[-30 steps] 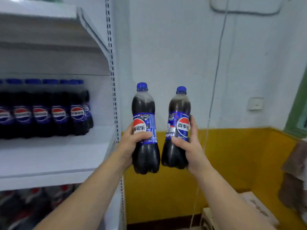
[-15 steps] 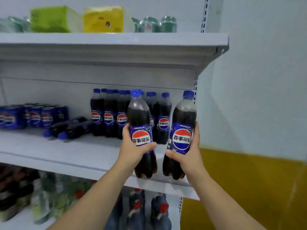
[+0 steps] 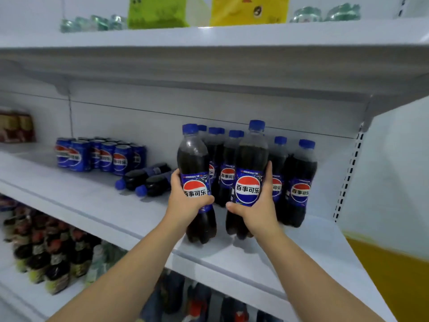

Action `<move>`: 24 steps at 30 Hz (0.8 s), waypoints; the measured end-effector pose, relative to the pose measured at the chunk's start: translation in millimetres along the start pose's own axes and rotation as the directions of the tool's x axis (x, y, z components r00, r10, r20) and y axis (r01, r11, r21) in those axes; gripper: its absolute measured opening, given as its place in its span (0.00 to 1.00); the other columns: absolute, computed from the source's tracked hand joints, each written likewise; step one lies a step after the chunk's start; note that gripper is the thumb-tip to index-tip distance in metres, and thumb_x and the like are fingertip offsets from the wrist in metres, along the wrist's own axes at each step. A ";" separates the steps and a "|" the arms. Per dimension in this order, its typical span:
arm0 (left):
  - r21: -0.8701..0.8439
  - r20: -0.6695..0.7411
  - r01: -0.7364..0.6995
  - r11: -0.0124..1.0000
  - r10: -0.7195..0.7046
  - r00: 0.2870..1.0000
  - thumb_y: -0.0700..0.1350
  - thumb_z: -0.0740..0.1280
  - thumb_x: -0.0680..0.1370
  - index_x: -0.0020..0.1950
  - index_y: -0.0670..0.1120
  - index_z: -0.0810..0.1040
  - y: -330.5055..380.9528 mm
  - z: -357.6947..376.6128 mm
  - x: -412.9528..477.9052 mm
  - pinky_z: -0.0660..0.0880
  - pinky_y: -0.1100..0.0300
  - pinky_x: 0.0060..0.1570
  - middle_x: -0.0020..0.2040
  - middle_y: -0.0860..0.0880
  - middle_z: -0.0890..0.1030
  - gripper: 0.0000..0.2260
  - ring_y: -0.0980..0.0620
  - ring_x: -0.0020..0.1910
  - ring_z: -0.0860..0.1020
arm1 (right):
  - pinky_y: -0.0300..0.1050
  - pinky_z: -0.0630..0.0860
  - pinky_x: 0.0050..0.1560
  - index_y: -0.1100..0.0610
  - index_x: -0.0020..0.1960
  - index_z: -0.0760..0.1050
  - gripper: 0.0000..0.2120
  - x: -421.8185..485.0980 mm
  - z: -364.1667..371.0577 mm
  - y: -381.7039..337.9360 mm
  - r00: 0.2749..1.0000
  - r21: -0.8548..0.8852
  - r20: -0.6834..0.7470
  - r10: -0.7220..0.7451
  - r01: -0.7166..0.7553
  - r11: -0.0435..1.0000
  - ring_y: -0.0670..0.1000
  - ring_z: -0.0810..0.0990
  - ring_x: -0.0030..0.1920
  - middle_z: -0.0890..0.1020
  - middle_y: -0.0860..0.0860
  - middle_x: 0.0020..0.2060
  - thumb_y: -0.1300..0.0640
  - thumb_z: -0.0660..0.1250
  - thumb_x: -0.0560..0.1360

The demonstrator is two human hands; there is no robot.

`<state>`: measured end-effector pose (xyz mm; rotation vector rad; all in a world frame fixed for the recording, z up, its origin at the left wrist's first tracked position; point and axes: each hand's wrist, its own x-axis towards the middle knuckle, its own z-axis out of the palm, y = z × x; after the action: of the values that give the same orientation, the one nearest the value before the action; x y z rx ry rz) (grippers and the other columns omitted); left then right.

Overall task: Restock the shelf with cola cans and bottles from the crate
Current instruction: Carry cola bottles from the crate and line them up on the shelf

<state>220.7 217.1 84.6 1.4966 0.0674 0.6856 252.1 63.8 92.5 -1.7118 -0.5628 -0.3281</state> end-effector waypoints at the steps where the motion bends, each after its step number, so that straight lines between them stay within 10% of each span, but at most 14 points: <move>1: 0.012 0.008 -0.009 1.000 0.008 1.000 0.30 0.75 0.65 0.68 0.51 0.59 -3.8 -10.1 11.8 0.72 0.57 0.51 0.54 0.51 0.74 0.39 0.53 0.51 0.75 | 0.41 0.65 0.62 0.42 0.75 0.40 0.58 7.0 13.4 2.9 1.000 -0.010 -0.003 -0.002 0.002 1.000 0.41 0.66 0.62 0.65 0.45 0.69 0.69 0.76 0.63; 15: 0.007 0.365 -0.104 0.995 0.094 0.926 0.28 0.74 0.64 0.59 0.55 0.64 -57.8 -75.8 148.0 0.73 0.64 0.49 0.53 0.55 0.75 0.34 0.55 0.53 0.76 | 0.41 0.74 0.58 0.41 0.75 0.48 0.57 72.8 154.8 45.4 0.946 -0.034 -0.310 0.093 -0.109 0.993 0.49 0.75 0.62 0.75 0.48 0.63 0.72 0.75 0.60; 24: -0.014 0.437 -0.096 0.995 0.092 0.895 0.33 0.74 0.68 0.68 0.54 0.61 -75.6 -65.7 164.7 0.71 0.66 0.54 0.57 0.59 0.73 0.36 0.60 0.57 0.73 | 0.37 0.73 0.62 0.35 0.68 0.53 0.47 62.8 156.9 59.4 0.966 -0.010 -0.238 0.097 -0.102 0.995 0.37 0.73 0.62 0.72 0.43 0.65 0.70 0.72 0.65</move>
<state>353.4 356.0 67.9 1.6380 -0.3504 0.4094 323.1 220.0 40.8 -1.6868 -0.2974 -0.4611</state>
